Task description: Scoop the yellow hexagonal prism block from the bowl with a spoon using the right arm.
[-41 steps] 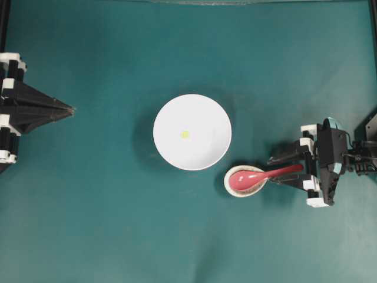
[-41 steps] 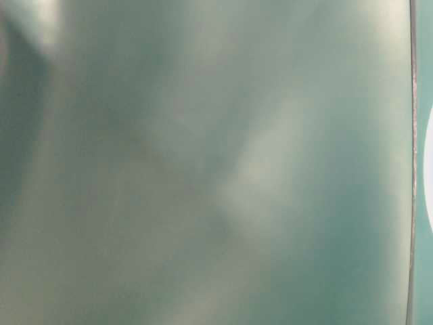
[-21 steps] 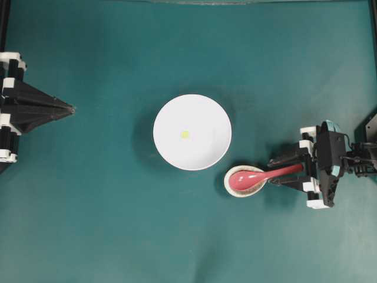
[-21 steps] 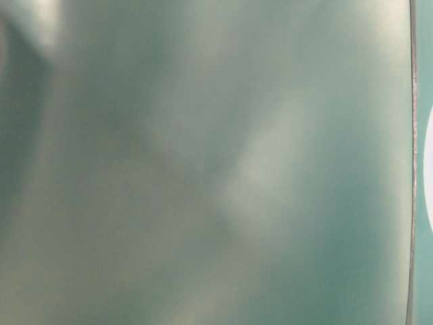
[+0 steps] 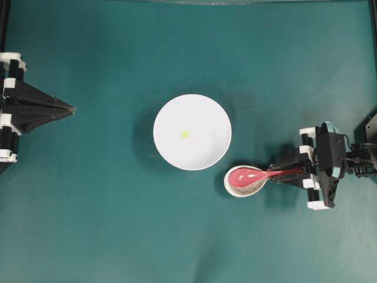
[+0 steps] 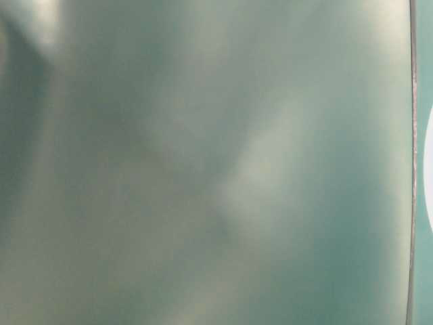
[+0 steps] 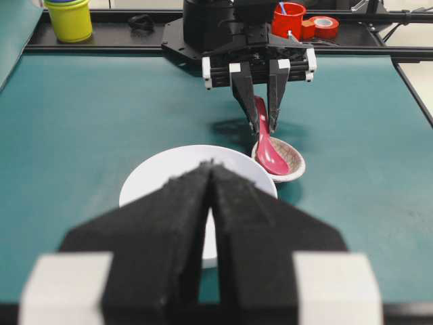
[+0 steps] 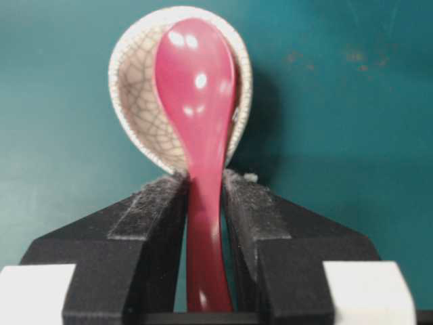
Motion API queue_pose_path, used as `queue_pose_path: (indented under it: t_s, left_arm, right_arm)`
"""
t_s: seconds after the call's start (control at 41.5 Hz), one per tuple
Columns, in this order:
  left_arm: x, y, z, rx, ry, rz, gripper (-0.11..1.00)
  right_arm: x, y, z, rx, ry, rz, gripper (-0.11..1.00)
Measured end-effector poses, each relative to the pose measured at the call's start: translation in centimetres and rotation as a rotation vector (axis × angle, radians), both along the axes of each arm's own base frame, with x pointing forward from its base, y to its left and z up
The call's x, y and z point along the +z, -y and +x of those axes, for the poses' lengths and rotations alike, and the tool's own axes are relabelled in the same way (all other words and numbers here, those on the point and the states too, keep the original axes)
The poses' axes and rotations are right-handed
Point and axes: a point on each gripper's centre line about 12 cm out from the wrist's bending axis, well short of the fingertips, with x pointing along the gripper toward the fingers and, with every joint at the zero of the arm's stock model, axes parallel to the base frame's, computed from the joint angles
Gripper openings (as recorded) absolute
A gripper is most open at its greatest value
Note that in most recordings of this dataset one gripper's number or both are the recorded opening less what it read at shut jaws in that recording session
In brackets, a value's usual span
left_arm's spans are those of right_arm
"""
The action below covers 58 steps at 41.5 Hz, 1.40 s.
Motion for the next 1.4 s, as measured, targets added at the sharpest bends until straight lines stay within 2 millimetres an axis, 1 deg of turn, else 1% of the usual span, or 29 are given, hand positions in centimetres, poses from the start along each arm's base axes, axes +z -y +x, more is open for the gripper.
queue_pose_path:
  t_s: [0.121, 0.723, 0.82, 0.964, 1.085, 1.398]
  left_arm:
    - [-0.04, -0.03, 0.0, 0.002, -0.003, -0.002, 0.01]
    - [-0.18, -0.03, -0.02, 0.002, -0.015, -0.005, 0.01]
    - [-0.2, 0.0, -0.02, 0.001, -0.017, -0.006, 0.01]
    - [-0.23, -0.03, 0.0, 0.002, -0.018, -0.005, 0.01]
    - [-0.2, -0.03, -0.02, 0.002, -0.017, -0.005, 0.01]
    - [-0.23, -0.03, 0.0, 0.002, -0.018, -0.005, 0.01]
  right_arm:
    - [0.03, 0.0, 0.02, 0.0, 0.003, 0.0, 0.23]
    - [0.21, 0.21, 0.05, -0.027, 0.007, 0.014, 0.23]
    - [0.4, 0.21, 0.1, -0.028, 0.01, 0.018, 0.27]
    - [0.63, 0.12, -0.03, -0.024, 0.002, 0.026, 0.38]
    - [0.69, 0.09, -0.13, -0.022, -0.011, 0.031, 0.45]
    - [0.7, 0.1, -0.23, -0.016, -0.012, 0.023, 0.45]
